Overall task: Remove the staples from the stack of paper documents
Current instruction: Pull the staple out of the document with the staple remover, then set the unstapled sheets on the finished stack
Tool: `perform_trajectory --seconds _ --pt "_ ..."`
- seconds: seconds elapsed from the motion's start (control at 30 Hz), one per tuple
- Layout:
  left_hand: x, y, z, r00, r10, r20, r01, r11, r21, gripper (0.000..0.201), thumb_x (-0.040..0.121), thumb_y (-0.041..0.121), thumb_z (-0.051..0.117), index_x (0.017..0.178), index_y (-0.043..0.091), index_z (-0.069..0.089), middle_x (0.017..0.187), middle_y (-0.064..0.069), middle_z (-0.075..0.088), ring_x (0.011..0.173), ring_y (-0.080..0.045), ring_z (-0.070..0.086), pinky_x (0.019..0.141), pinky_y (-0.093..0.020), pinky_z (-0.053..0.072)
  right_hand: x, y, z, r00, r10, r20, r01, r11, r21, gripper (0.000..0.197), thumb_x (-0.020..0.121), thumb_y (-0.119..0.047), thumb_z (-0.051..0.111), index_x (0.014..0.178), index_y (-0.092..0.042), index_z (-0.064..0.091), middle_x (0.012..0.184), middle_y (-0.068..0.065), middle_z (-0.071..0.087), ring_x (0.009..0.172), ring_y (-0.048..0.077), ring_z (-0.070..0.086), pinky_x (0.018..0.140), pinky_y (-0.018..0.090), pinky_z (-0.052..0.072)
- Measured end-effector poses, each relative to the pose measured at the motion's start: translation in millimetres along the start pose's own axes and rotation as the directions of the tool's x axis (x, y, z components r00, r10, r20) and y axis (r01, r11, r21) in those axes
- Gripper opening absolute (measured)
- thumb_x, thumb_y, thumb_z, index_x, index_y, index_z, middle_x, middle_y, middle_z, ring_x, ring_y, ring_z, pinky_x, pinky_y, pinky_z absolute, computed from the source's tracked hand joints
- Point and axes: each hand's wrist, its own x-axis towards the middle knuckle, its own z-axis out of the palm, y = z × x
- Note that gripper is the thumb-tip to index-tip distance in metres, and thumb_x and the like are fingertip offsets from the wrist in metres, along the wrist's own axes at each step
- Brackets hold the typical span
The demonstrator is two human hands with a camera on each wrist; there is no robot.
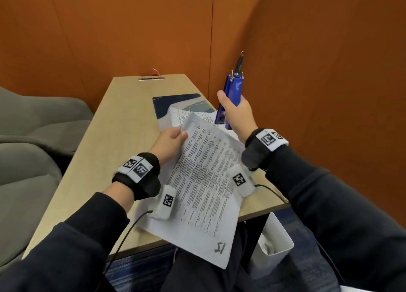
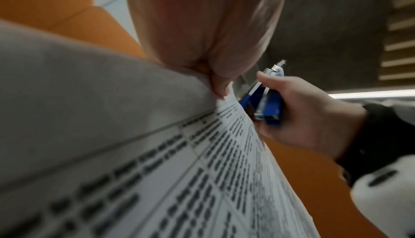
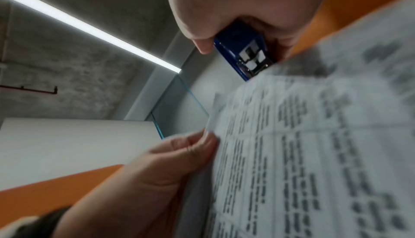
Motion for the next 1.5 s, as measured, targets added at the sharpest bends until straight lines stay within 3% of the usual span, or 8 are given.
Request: perform_trajectory --seconds 0.2,0.37,0.67,0.8,0.97,1.13,1.3,1.5 --pt "1 17 22 0.991 0.131 -0.034 -0.129 0.990 0.053 0.052 0.101 0.020 0.043 0.148 0.019 0.022 0.078 0.008 0.060 0.074 0.002 0.056 0.062 -0.010 0.035 16 5 31 1.000 0.031 0.001 -0.031 1.000 -0.004 0.030 0.094 -0.047 0.058 0.077 -0.022 0.053 0.072 -0.003 0.053 0.068 0.016 0.050 0.069 0.033 0.044" --pt "9 21 29 0.993 0.115 0.015 -0.116 0.992 0.045 0.066 0.101 0.020 0.043 0.153 0.019 0.001 0.073 0.006 0.060 0.074 0.001 0.056 0.061 -0.012 0.037 22 4 33 0.999 0.033 0.018 -0.032 0.997 -0.065 0.042 0.093 -0.049 0.057 0.068 -0.017 0.049 0.063 -0.002 0.048 0.062 0.017 0.046 0.064 0.031 0.041" --pt "16 19 40 0.987 0.144 0.075 -0.151 0.984 0.097 0.063 0.097 0.025 0.052 0.149 0.018 0.017 0.078 0.000 0.060 0.078 -0.011 0.058 0.081 -0.030 0.042 27 9 31 0.998 -0.018 -0.062 0.008 0.989 -0.150 0.053 0.095 -0.048 0.055 0.055 -0.018 0.036 0.053 -0.003 0.038 0.053 0.016 0.035 0.057 0.029 0.032" --pt "13 -1 33 0.974 0.004 0.224 -0.054 0.974 0.219 0.043 0.089 0.011 0.057 0.128 0.012 0.040 0.110 -0.009 0.060 0.101 -0.027 0.060 0.087 -0.037 0.049 25 16 36 1.000 0.019 -0.014 -0.021 0.991 -0.133 0.047 0.095 -0.049 0.054 0.062 -0.018 0.044 0.060 -0.001 0.046 0.057 0.016 0.042 0.056 0.025 0.035" --pt "20 -23 -33 0.994 -0.052 -0.092 0.080 0.939 0.335 0.022 0.086 0.002 0.049 0.106 0.002 0.056 0.096 -0.015 0.058 0.087 -0.028 0.054 0.072 -0.032 0.040 32 22 54 0.980 0.100 -0.171 -0.089 0.993 0.074 0.032 0.093 -0.051 0.054 0.080 -0.022 0.052 0.079 0.003 0.058 0.071 0.018 0.057 0.069 0.035 0.052" --pt "23 -23 -125 0.831 0.016 -0.556 0.187 0.934 0.306 0.030 0.089 -0.003 0.036 0.115 0.001 0.049 0.103 -0.025 0.055 0.097 -0.040 0.053 0.075 -0.041 0.040 26 49 90 0.859 0.436 0.268 -0.367 0.890 -0.271 0.030 0.088 -0.032 0.064 0.099 -0.007 0.052 0.087 0.009 0.062 0.083 0.026 0.062 0.068 0.032 0.049" --pt "30 -2 -162 0.556 0.207 -0.805 0.018 0.965 0.261 0.036 0.093 -0.004 0.032 0.125 0.003 0.045 0.122 -0.020 0.060 0.107 -0.035 0.057 0.079 -0.030 0.041 -5 61 146 0.685 0.484 0.544 0.064 0.705 -0.707 0.037 0.078 -0.025 0.075 0.106 -0.001 0.067 0.097 0.012 0.065 0.092 0.028 0.063 0.065 0.027 0.047" --pt "63 -4 -181 0.555 0.197 -0.808 -0.045 0.977 0.207 0.031 0.095 -0.001 0.037 0.123 0.004 0.050 0.127 -0.008 0.058 0.112 -0.021 0.053 0.076 -0.009 0.033 18 58 158 0.681 0.462 0.568 0.080 0.724 -0.685 0.032 0.091 -0.030 0.061 0.099 -0.001 0.069 0.092 0.013 0.067 0.090 0.029 0.065 0.072 0.028 0.049"
